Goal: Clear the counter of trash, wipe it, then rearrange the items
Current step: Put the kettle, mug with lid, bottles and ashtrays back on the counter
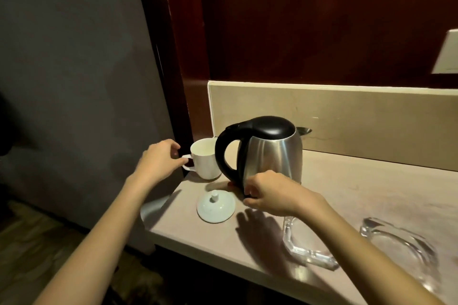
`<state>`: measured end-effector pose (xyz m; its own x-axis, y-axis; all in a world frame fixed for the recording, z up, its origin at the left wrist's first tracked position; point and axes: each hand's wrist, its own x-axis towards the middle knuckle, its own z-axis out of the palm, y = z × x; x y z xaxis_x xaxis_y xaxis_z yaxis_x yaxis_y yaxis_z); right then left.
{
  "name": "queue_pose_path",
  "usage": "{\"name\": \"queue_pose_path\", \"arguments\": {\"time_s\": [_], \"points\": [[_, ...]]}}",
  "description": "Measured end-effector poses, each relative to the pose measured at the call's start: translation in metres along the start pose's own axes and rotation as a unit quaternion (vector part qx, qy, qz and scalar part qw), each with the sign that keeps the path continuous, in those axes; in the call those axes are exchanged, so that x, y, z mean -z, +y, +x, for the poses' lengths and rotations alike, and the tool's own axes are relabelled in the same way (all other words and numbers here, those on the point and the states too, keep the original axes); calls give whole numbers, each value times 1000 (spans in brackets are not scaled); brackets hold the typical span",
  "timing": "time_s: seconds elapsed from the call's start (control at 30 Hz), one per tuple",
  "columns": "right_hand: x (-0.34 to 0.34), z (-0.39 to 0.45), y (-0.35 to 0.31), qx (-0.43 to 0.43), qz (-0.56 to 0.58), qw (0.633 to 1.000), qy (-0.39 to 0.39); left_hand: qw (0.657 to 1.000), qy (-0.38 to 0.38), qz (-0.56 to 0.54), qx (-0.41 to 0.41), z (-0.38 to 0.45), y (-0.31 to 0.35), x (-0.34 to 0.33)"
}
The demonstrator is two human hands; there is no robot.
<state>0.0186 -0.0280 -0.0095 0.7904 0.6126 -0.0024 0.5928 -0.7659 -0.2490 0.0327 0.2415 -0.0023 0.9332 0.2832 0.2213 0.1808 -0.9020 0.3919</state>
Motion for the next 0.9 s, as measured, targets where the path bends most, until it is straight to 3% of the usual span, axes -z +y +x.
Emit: {"name": "queue_pose_path", "arguments": {"time_s": [0.2,0.43,0.67,0.9], "points": [[-25,22,-25,-7,38,999,38,986,-52,-157,28,22,-20,-32],[-47,47,-45,-17,58,997,48,971,-40,-233,-17,21,-26,-50],[-51,50,-49,-14,49,998,47,945,-33,-326,-1,15,-31,-54],[-46,40,-42,5,43,998,34,943,-6,-334,18,2,-41,-44]]}}
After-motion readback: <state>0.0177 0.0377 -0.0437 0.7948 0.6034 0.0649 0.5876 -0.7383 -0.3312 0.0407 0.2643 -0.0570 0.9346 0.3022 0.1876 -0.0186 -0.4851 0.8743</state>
